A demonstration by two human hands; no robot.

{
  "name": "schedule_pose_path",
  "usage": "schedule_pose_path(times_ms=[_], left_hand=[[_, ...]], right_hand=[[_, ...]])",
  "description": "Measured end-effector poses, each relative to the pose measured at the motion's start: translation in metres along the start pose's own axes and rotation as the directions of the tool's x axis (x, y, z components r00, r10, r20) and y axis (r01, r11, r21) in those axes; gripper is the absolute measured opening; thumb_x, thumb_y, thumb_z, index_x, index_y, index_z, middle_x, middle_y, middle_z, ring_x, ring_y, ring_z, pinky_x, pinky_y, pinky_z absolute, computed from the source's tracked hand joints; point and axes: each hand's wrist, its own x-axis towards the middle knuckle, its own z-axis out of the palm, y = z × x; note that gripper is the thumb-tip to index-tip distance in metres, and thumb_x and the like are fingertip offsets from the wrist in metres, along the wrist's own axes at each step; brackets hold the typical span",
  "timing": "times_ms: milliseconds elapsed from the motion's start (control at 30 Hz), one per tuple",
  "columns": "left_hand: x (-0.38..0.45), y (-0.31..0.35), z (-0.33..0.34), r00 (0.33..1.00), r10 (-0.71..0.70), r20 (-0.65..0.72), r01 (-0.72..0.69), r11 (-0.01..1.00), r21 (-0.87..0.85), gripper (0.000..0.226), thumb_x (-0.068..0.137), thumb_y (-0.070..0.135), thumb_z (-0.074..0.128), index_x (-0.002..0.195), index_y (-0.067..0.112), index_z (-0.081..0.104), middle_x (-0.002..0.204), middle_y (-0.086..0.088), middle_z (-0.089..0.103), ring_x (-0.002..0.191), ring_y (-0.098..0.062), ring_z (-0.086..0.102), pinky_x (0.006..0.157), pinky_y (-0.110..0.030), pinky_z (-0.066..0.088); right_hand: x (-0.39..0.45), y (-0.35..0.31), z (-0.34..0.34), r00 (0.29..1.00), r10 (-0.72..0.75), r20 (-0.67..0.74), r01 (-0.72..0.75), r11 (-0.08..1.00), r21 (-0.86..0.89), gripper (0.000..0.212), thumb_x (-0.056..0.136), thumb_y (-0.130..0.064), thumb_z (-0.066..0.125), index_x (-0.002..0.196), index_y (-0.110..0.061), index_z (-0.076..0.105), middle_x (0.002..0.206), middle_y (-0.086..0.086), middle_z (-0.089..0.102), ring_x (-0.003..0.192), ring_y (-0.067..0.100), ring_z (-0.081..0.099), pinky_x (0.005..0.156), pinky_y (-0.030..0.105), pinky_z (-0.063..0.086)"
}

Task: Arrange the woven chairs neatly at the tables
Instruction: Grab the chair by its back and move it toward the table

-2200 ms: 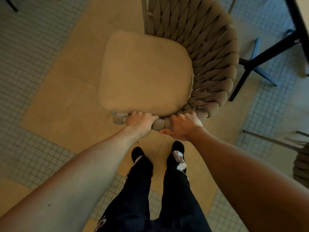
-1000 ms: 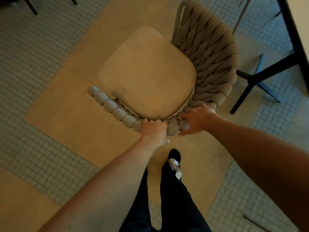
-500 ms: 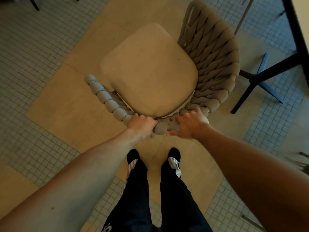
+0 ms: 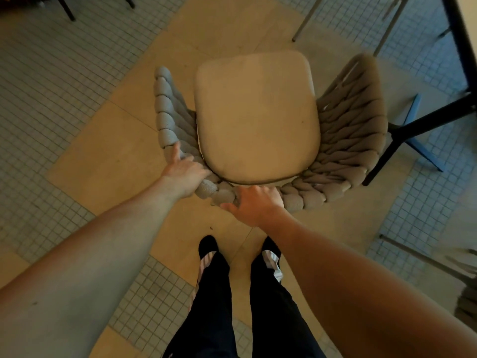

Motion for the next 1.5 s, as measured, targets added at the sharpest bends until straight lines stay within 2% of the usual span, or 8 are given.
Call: schedule_pose_path(times_ms=[200, 367, 500, 667, 833, 1067, 1333, 1500], left_hand=[[-0.002, 0.022, -0.012, 0.995, 0.034, 0.097, -0.027, 0.997, -0.078, 0.047, 0.084, 0.031, 0.067, 0.129, 0.036, 0.053, 0.118, 0.006, 0.061, 0.122, -0.027, 0.051, 0.113, -0.072, 0.008], [-0.001, 0.077, -0.014, 0.994, 0.103, 0.025, -0.094, 0.963, -0.251, 0.049, 0.079, 0.043, 0.074, 0.122, 0.031, 0.054, 0.114, 0.003, 0.063, 0.112, -0.028, 0.060, 0.100, -0.053, 0.039], [0.003, 0.128, -0.024, 0.998, 0.035, -0.058, -0.055, 0.924, -0.378, 0.054, 0.079, 0.053, 0.076, 0.118, 0.023, 0.055, 0.109, 0.000, 0.066, 0.106, -0.029, 0.063, 0.097, -0.052, 0.042], [0.011, 0.159, -0.030, 0.985, -0.014, -0.169, -0.058, 0.908, -0.415, 0.051, 0.085, 0.040, 0.075, 0.126, 0.025, 0.049, 0.102, -0.004, 0.068, 0.098, -0.032, 0.065, 0.081, -0.044, 0.049], [0.020, 0.152, -0.028, 0.962, 0.077, -0.262, -0.181, 0.898, -0.400, 0.031, 0.101, 0.020, 0.047, 0.128, 0.032, 0.052, 0.094, -0.004, 0.067, 0.085, -0.030, 0.067, 0.062, -0.038, 0.043], [0.006, 0.119, -0.024, 0.955, 0.194, -0.225, -0.245, 0.943, -0.227, 0.032, 0.097, 0.011, 0.049, 0.122, 0.030, 0.052, 0.096, -0.003, 0.066, 0.089, -0.028, 0.066, 0.061, -0.038, 0.042], [0.008, 0.059, -0.016, 0.962, 0.224, -0.158, -0.235, 0.971, -0.055, 0.039, 0.095, 0.014, 0.056, 0.127, 0.036, 0.052, 0.114, 0.006, 0.066, 0.108, -0.024, 0.063, 0.090, -0.044, 0.048], [0.013, 0.027, -0.026, 0.982, 0.164, -0.089, -0.161, 0.986, 0.045, 0.046, 0.097, 0.015, 0.054, 0.135, 0.040, 0.049, 0.124, 0.007, 0.063, 0.125, -0.025, 0.049, 0.117, -0.063, 0.014]], right_hand=[[-0.012, 0.045, 0.002, 0.992, -0.113, 0.051, 0.117, 0.990, -0.085, 0.075, 0.094, -0.074, 0.047, 0.147, -0.022, 0.042, 0.134, 0.005, 0.063, 0.120, 0.029, 0.061, 0.092, 0.040, 0.044], [-0.018, 0.076, -0.004, 0.976, -0.191, 0.103, 0.213, 0.939, -0.272, 0.074, 0.094, -0.073, 0.049, 0.148, -0.024, 0.035, 0.138, 0.004, 0.060, 0.122, 0.029, 0.060, 0.102, 0.043, 0.041], [-0.020, 0.110, -0.018, 0.979, -0.152, 0.133, 0.191, 0.915, -0.357, 0.073, 0.090, -0.077, 0.050, 0.143, -0.027, 0.040, 0.133, 0.002, 0.064, 0.119, 0.027, 0.062, 0.096, 0.038, 0.042], [-0.020, 0.143, -0.027, 0.988, -0.033, 0.154, 0.094, 0.909, -0.405, 0.074, 0.081, -0.084, 0.055, 0.133, -0.031, 0.048, 0.126, 0.001, 0.064, 0.117, 0.028, 0.062, 0.090, 0.039, 0.051], [-0.023, 0.142, -0.023, 0.992, -0.022, 0.122, 0.070, 0.914, -0.400, 0.077, 0.082, -0.087, 0.050, 0.132, -0.028, 0.049, 0.125, 0.002, 0.063, 0.117, 0.028, 0.061, 0.090, 0.042, 0.054], [-0.026, 0.111, -0.008, 0.994, 0.035, 0.105, -0.003, 0.957, -0.289, 0.076, 0.084, -0.084, 0.050, 0.132, -0.024, 0.054, 0.129, 0.003, 0.063, 0.119, 0.029, 0.060, 0.084, 0.042, 0.045], [-0.021, 0.044, 0.006, 0.987, 0.157, 0.032, -0.157, 0.987, 0.012, 0.071, 0.088, -0.078, 0.054, 0.127, -0.019, 0.056, 0.126, 0.006, 0.065, 0.117, 0.030, 0.061, 0.090, 0.046, 0.049], [-0.004, 0.013, 0.003, 0.972, 0.229, 0.057, -0.236, 0.954, 0.182, 0.074, 0.088, -0.078, 0.054, 0.129, -0.015, 0.053, 0.128, 0.007, 0.063, 0.119, 0.032, 0.059, 0.093, 0.047, 0.050]])
